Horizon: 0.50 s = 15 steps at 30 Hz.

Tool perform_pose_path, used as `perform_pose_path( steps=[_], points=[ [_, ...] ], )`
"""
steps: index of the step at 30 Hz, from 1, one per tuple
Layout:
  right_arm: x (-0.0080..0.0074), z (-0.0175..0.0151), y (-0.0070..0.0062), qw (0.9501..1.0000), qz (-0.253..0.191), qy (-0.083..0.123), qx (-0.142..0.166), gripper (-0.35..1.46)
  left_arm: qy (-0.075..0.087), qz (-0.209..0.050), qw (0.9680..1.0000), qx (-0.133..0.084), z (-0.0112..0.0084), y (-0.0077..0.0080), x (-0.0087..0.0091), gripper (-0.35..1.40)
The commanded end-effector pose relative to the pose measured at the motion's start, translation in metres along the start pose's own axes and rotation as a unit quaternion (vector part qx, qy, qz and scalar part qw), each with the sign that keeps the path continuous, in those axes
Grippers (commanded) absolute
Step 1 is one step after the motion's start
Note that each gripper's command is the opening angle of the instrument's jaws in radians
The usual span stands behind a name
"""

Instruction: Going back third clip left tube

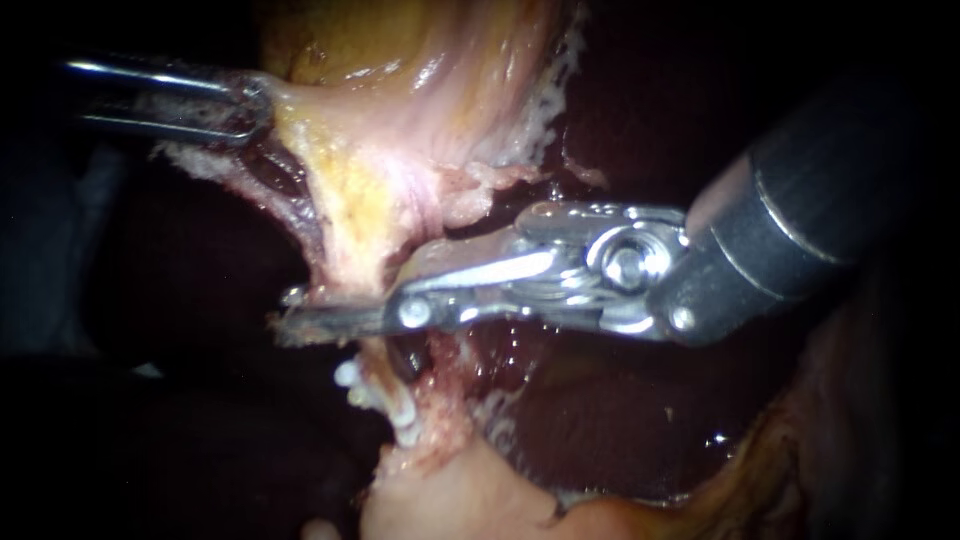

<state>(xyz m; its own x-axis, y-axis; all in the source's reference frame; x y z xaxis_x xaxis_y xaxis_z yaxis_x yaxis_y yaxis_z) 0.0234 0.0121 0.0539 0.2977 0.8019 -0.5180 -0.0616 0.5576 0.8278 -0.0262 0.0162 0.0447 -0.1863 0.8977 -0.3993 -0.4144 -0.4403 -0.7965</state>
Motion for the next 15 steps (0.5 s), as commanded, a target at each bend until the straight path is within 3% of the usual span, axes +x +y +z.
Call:
perform_pose_path(
  steps=[1, 2, 6, 12, 15],
  points=[
    [-0.0001, -0.0001, -0.0001, 1.0000, 0.000, 0.002, 0.003, -0.35, 0.000, 0.000, 1.0000, 0.000, 0.0000, 0.0000, 0.0000, -0.35],
    [-0.0001, -0.0001, -0.0001, 1.0000, 0.000, 0.002, 0.005, -0.33, 0.000, 0.000, 1.0000, 0.000, 0.0000, 0.0000, 0.0000, -0.35],
    [-0.0002, 0.0003, 0.0000, 0.9997, -0.001, 0.013, 0.019, 0.41, 0.000, 0.000, 1.0000, 0.000, 0.0000, 0.0000, 0.0000, -0.35],
    [-0.0012, 0.0015, 0.0006, 0.9995, -0.008, 0.021, 0.023, 0.49, 0.000, 0.000, 1.0000, 0.000, 0.0000, 0.0000, -0.0001, -0.35],
    [-0.0023, 0.0017, 0.0015, 0.9989, -0.041, 0.022, 0.009, 0.50, 0.000, 0.000, 1.0000, 0.000, 0.0000, 0.0000, -0.0001, -0.35]
  ],
)
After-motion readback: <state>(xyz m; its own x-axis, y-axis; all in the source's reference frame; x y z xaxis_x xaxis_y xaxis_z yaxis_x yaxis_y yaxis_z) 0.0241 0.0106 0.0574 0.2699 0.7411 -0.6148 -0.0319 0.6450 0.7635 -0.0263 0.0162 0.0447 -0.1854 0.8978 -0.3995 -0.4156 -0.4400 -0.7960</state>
